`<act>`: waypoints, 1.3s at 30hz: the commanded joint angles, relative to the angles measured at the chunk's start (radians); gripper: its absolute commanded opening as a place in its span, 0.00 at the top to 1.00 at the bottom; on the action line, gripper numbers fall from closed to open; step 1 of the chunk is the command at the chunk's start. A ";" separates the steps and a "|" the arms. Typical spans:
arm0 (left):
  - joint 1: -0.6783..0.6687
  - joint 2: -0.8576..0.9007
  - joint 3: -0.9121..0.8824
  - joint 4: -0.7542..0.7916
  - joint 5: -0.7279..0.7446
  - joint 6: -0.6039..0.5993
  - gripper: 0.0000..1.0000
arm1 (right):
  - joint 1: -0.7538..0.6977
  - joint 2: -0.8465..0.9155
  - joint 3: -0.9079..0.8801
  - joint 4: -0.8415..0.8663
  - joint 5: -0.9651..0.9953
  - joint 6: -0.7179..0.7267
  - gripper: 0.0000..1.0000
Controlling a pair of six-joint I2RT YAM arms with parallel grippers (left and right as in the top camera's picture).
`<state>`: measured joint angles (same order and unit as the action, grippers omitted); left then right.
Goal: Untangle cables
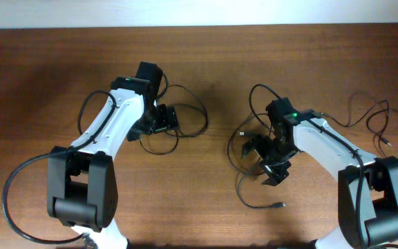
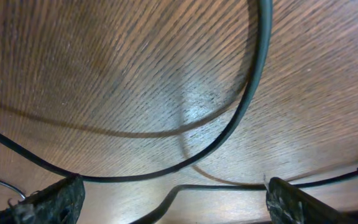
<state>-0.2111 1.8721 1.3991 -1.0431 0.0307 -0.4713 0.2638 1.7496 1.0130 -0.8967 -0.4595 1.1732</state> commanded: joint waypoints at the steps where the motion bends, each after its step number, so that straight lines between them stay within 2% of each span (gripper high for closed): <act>1: -0.003 0.003 0.002 0.002 0.007 0.006 0.01 | 0.006 -0.003 -0.009 0.007 -0.012 0.022 0.07; 2: -0.003 0.003 0.002 0.002 0.007 0.006 0.01 | 0.006 -0.003 -0.009 0.021 -0.011 0.022 0.13; 4: -0.003 0.003 0.002 0.002 0.007 0.006 0.01 | 0.010 -0.003 -0.010 0.022 0.004 0.022 0.31; 5: -0.003 0.003 0.002 0.002 0.007 0.006 0.01 | 0.017 -0.003 -0.011 0.023 0.014 0.023 0.34; 9: -0.003 0.003 0.002 0.002 0.007 0.006 0.01 | 0.087 -0.002 -0.011 0.034 0.047 0.127 0.37; 10: -0.003 0.003 0.002 0.002 0.007 0.006 0.01 | 0.109 -0.002 -0.011 0.044 0.081 0.132 0.41; 14: -0.003 0.003 0.002 0.002 0.008 0.006 0.01 | 0.183 -0.002 -0.013 0.046 0.264 0.300 0.48; 21: -0.003 0.003 0.002 0.002 0.007 0.006 0.01 | 0.223 0.063 -0.025 0.085 0.316 0.377 0.61; 23: -0.003 0.003 0.002 0.002 0.007 0.006 0.01 | 0.225 0.097 -0.026 0.093 0.330 0.377 0.73; 24: -0.003 0.003 0.002 0.002 0.007 0.006 0.01 | 0.228 0.115 -0.026 0.093 0.349 0.376 0.90; 25: -0.003 0.003 0.002 0.002 0.007 0.006 0.01 | 0.228 0.124 -0.026 0.089 0.353 0.374 0.96; 28: -0.003 0.003 0.002 0.002 0.007 0.006 0.01 | 0.220 0.111 -0.015 0.079 0.348 0.274 0.96; 31: -0.003 0.003 0.002 0.002 0.007 0.006 0.01 | 0.172 0.072 0.082 -0.030 0.341 0.040 0.96; 36: -0.003 0.003 0.002 0.002 0.007 0.006 0.01 | 0.086 0.048 0.423 -0.299 0.341 -0.333 0.96; 39: -0.003 0.003 0.002 0.002 0.007 0.006 0.01 | 0.055 0.048 0.589 -0.390 0.349 -0.459 0.96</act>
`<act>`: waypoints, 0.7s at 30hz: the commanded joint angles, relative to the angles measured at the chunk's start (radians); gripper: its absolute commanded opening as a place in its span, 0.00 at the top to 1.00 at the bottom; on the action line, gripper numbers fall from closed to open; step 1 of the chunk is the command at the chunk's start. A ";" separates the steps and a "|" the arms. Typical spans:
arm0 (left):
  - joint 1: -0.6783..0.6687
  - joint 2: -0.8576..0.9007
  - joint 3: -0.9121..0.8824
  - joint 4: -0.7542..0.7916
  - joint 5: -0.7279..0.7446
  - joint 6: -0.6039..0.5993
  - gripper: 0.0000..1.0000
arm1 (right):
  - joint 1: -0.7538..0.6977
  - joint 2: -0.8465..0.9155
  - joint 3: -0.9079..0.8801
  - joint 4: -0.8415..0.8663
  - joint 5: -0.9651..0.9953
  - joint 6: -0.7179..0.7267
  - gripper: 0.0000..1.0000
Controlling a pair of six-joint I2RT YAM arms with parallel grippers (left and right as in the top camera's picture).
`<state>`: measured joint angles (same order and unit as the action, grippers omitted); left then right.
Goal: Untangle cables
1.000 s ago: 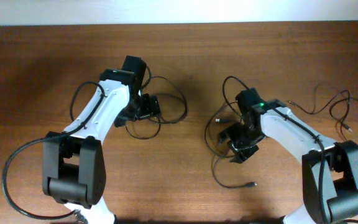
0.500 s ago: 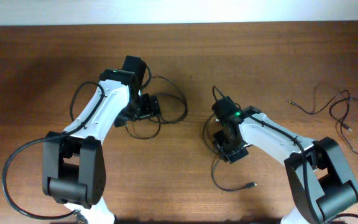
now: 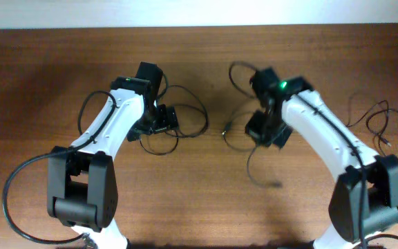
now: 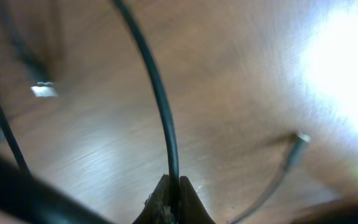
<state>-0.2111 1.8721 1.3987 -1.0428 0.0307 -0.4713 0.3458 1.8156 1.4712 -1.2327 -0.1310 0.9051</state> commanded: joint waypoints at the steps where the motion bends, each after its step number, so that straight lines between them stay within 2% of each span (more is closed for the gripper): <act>1: -0.003 0.003 0.003 0.001 0.007 0.006 0.01 | -0.046 -0.018 0.211 -0.105 0.045 -0.217 0.96; 2: -0.003 0.003 0.003 0.001 0.007 0.006 0.01 | -0.080 -0.018 0.325 -0.176 0.123 -0.221 0.96; 5: -0.003 0.003 0.003 0.001 0.007 0.006 0.01 | -0.156 -0.018 0.455 -0.238 0.259 -0.222 0.96; 9: -0.003 0.003 0.003 0.001 0.007 0.006 0.01 | -0.312 -0.004 0.463 -0.209 0.276 -0.325 0.96; 14: -0.003 0.003 0.003 0.001 0.007 0.006 0.01 | -0.476 0.047 0.463 -0.189 0.278 -0.325 0.96; 17: -0.003 0.003 0.003 0.001 0.007 0.006 0.01 | -0.534 0.089 0.463 -0.186 0.277 -0.325 0.88; 18: -0.003 0.003 0.003 0.001 0.007 0.006 0.01 | -0.543 0.098 0.463 -0.189 0.274 -0.325 0.70; 19: -0.003 0.003 0.003 0.001 0.007 0.006 0.01 | -0.544 0.105 0.463 -0.189 0.274 -0.325 0.38; 21: -0.003 0.003 0.003 0.001 0.007 0.006 0.01 | -0.542 0.110 0.463 -0.188 0.274 -0.326 0.12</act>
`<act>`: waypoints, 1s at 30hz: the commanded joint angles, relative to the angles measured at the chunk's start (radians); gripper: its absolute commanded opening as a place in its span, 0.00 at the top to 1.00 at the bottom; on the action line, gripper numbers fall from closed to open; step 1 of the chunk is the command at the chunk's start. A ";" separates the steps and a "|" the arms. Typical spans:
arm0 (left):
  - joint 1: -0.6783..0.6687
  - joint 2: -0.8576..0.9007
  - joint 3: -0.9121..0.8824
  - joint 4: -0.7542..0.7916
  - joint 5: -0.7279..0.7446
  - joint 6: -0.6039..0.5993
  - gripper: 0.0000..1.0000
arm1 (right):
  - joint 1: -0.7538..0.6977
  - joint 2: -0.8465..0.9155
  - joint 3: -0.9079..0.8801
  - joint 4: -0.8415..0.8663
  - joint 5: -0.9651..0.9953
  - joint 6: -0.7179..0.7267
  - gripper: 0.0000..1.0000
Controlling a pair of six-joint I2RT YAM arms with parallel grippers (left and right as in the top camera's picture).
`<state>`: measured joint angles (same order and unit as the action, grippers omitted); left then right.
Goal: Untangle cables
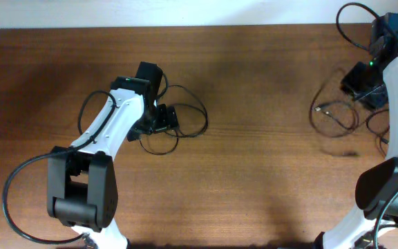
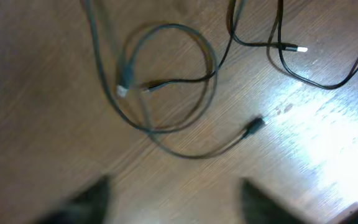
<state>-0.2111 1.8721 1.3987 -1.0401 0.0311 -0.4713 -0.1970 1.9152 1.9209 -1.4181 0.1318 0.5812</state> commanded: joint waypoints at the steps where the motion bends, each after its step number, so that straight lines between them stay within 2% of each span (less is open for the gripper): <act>1: -0.003 0.003 0.003 -0.002 0.007 0.006 0.01 | 0.000 0.011 0.013 -0.003 0.011 -0.002 0.03; 3: -0.003 0.003 0.003 -0.002 0.007 0.006 0.01 | 0.002 0.011 0.013 -0.011 -0.010 -0.004 0.02; 8: -0.003 0.003 0.003 -0.002 0.007 0.006 0.01 | 0.052 0.011 0.003 -0.029 -0.300 -0.284 0.02; 16: -0.003 0.003 0.003 -0.001 0.015 0.005 0.01 | 0.258 0.011 -0.097 -0.006 -0.316 -0.296 0.01; 19: 0.009 0.003 0.018 -0.005 -0.032 0.010 0.01 | 0.332 0.011 -0.114 0.027 -0.316 -0.293 0.01; 23: 0.214 0.003 0.192 -0.151 -0.012 0.039 0.01 | 0.414 0.011 -0.116 0.075 -0.401 -0.298 0.02; 26: 0.325 0.003 0.202 -0.156 0.069 0.039 0.01 | 0.498 0.011 -0.133 0.138 -0.411 -0.320 0.04; 30: 0.433 0.005 0.202 -0.169 0.081 0.039 0.01 | 0.686 0.021 -0.172 0.266 -0.408 -0.375 0.09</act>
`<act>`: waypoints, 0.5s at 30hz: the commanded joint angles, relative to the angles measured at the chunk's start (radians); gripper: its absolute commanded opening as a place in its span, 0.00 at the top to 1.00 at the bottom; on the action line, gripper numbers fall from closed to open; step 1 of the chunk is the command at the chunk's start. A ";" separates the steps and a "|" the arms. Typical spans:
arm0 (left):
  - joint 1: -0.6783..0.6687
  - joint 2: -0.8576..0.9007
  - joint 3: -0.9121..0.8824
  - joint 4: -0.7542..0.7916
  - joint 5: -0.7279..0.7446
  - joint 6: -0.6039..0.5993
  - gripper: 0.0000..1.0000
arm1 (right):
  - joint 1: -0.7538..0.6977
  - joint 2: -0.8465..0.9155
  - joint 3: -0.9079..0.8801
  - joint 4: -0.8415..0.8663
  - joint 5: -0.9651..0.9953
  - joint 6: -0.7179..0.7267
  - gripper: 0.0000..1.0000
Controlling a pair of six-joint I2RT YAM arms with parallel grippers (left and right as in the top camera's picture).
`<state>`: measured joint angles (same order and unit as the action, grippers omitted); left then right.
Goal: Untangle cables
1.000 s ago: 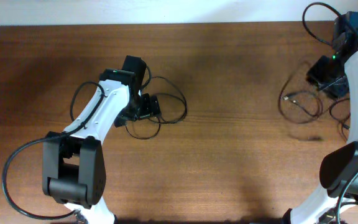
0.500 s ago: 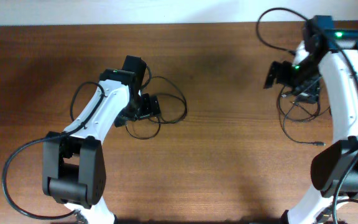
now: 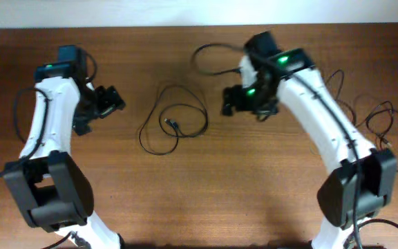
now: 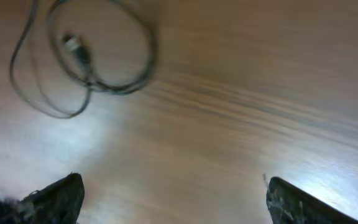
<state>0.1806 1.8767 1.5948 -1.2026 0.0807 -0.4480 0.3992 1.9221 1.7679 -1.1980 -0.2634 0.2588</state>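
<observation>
A thin black cable loop [image 3: 175, 121] with a small plug inside it lies on the brown table [image 3: 206, 200], left of centre. In the right wrist view the same cable loop [image 4: 82, 59] sits at the upper left. My right gripper [image 3: 244, 104] hovers just right of it, open, with bare wood between its fingertips [image 4: 55, 199]. My left gripper [image 3: 108, 100] is off to the left of the loop, apart from it and holding nothing. More thin cables [image 3: 373, 117] lie at the far right.
The far-right cables spread toward the table's right edge. A thick black lead [image 3: 209, 55] arches off the right arm near the back. The pale back wall [image 3: 185, 10] bounds the table.
My right gripper was at the far right back corner over a dropped cable and is now at the middle, open. My left gripper has let go of the loop and drawn back to the left.
My right gripper stood open over a cable right of centre while the left one sat at the loop. Then the right was shut on that cable, lifted. Then it was open at the far right with the cable lying there. Now both grippers flank the left loop.
</observation>
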 commanded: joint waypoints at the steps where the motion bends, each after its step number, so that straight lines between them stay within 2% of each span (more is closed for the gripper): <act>1: 0.055 0.000 0.006 -0.007 0.032 0.016 0.01 | 0.147 0.028 -0.019 0.088 -0.013 -0.073 0.10; 6: 0.063 0.000 0.006 -0.007 0.031 0.016 0.01 | 0.314 0.109 -0.020 0.237 0.039 -0.143 0.10; 7: 0.063 0.000 0.006 -0.006 0.031 0.016 0.01 | 0.329 0.117 -0.020 0.246 0.039 -0.143 0.06; 8: 0.063 0.000 0.006 -0.007 0.031 0.016 0.01 | 0.343 0.129 -0.020 0.265 0.040 -0.144 0.07; 11: 0.063 0.000 0.006 -0.007 0.031 0.016 0.01 | 0.371 0.171 -0.021 0.344 0.083 -0.143 0.24; 14: 0.063 0.000 0.006 -0.007 0.031 0.016 0.01 | 0.386 0.216 -0.029 0.398 0.108 -0.143 0.28; 15: 0.063 0.000 0.006 -0.007 0.031 0.016 0.01 | 0.393 0.233 -0.031 0.418 0.150 -0.143 0.37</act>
<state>0.2382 1.8767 1.5948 -1.2087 0.1020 -0.4480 0.7712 2.1132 1.7508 -0.8036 -0.1844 0.1230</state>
